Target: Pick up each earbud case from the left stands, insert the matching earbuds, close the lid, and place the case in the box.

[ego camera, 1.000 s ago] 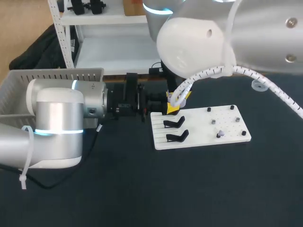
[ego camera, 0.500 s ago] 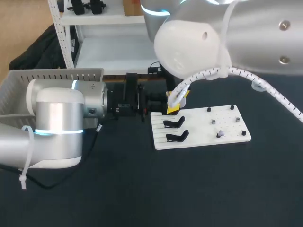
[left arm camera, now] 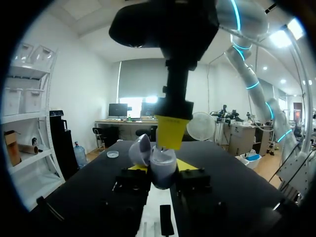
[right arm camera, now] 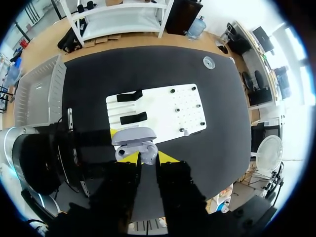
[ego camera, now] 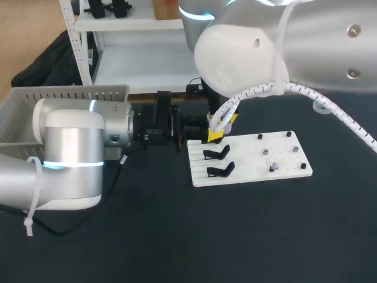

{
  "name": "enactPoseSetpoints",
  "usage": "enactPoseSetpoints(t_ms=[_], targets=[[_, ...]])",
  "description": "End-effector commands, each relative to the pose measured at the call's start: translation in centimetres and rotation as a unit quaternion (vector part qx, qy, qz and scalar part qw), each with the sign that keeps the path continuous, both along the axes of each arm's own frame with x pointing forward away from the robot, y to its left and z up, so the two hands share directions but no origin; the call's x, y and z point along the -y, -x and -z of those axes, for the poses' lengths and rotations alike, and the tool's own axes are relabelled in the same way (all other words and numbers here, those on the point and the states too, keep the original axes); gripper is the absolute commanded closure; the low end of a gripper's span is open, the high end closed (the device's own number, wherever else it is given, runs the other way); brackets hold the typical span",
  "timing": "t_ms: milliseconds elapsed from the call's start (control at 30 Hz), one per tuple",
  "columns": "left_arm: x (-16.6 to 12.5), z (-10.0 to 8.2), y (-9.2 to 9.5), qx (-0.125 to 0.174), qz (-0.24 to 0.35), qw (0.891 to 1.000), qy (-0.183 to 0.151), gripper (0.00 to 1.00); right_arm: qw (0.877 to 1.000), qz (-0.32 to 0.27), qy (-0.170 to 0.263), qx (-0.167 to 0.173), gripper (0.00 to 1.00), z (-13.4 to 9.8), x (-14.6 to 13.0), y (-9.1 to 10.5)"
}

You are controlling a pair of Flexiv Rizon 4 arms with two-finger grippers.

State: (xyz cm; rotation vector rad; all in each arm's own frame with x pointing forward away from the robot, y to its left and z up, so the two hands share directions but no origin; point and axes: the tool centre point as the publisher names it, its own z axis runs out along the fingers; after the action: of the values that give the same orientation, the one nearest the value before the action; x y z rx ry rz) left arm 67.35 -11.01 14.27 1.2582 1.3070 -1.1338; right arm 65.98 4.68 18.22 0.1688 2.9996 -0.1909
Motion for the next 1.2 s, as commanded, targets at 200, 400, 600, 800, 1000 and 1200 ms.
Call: enactPoseSetpoints(t_ms=[200,400,600,800,1000,1200], targets=[[0.0,0.1,0.1,0.001,-0.002,1.000,0.001,1.00,1.000,0.006,0.000,-0.007,0.78,0.2,0.0,-0.5],[0.0,0.1,0.1,0.001,-0.002,1.000,0.001,1.00,1.000,0.006,0.001,-0.007,0.58,0.1,0.1,-0.3],[0.0,0.1,0.1,0.001,-0.002,1.000,0.001,1.00,1.000,0.007,-0.019,0.006,0.58,-1.4,0.8,0.8],[0.0,0.1,0.1,0.001,-0.002,1.000,0.001,1.00,0.994,-0.021,-0.091,0.061,0.37,-1.8,3.0,2.6],[0.0,0.1,0.1,0.001,-0.002,1.000,0.001,1.00,0.991,-0.015,-0.098,0.090,0.41,-0.6,5.6,3.9],[0.0,0.1,0.1,0.001,-0.002,1.000,0.001,1.00,0.990,0.025,-0.100,0.095,0.37,0.5,7.1,4.6]])
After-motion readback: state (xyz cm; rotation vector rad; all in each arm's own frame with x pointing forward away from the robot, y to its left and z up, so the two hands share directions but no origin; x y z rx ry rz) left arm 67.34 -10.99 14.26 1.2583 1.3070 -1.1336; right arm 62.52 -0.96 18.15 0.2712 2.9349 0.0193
